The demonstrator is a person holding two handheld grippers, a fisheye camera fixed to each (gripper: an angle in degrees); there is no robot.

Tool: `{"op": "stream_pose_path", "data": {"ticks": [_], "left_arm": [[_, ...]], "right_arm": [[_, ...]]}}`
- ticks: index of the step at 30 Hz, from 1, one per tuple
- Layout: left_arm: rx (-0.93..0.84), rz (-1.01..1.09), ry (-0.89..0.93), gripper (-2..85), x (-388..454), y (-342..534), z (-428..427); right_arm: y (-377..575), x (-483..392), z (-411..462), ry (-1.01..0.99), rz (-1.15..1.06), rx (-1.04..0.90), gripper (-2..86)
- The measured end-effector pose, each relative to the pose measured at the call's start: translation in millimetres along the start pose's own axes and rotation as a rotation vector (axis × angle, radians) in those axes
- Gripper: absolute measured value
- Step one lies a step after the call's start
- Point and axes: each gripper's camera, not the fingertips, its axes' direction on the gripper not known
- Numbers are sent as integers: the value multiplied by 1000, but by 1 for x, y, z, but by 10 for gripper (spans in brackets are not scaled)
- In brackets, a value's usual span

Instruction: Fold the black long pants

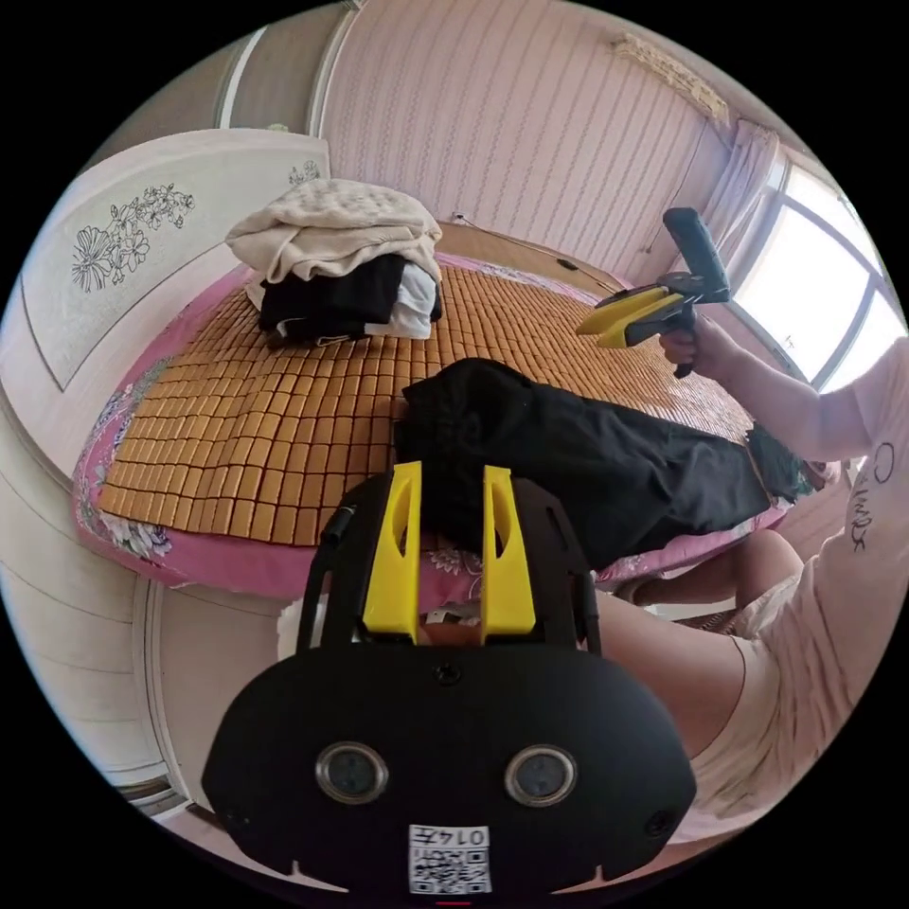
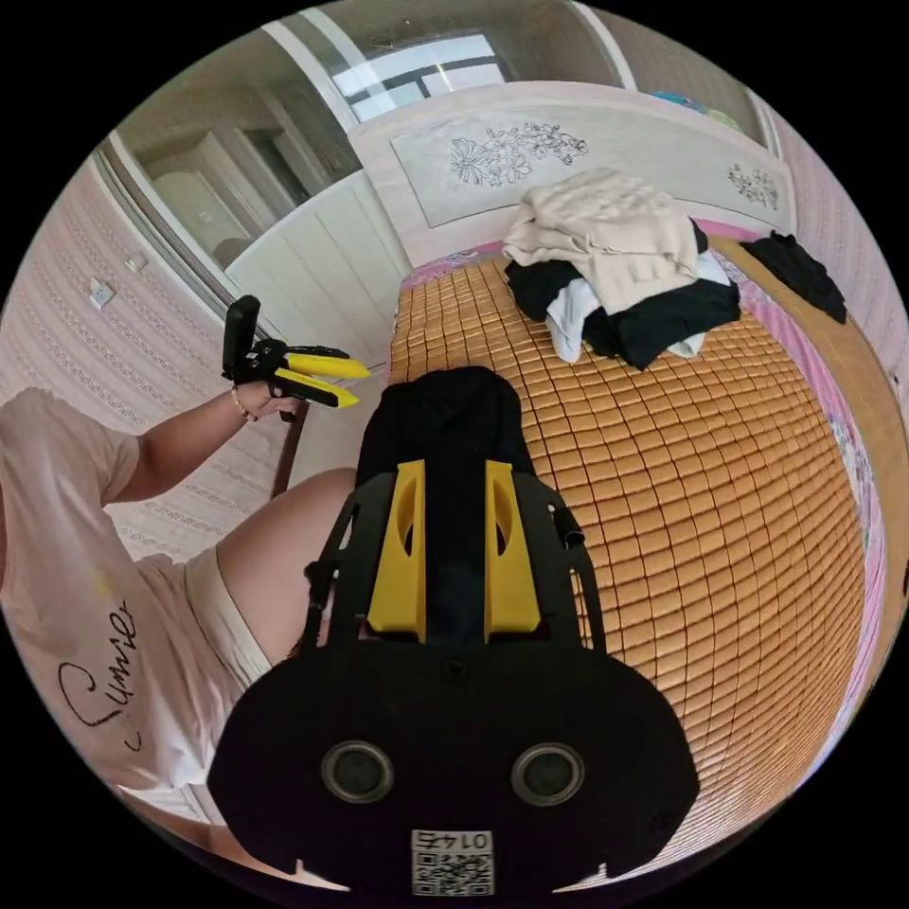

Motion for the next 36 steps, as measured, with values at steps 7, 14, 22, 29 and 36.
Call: {"op": "stream_pose_path", "data": {"ticks": [7, 14, 22, 29, 36], "left_arm": [[-75, -150, 101, 54, -93, -33, 37], [-191, -65, 220, 67, -122, -61, 57], [-101, -94, 311, 79, -148, -67, 18], [-298, 6, 182, 6, -132, -103, 62], [-208, 172, -37, -6, -109, -143, 44]], "right_arm": [[-71, 69, 172, -208, 133, -310, 124], [-14, 35, 132, -464, -235, -19, 15], [40, -53, 122, -499, -598, -20, 6], [50, -80, 150, -555, -694, -42, 5], [54, -63, 185, -570, -666, -58, 5]]}}
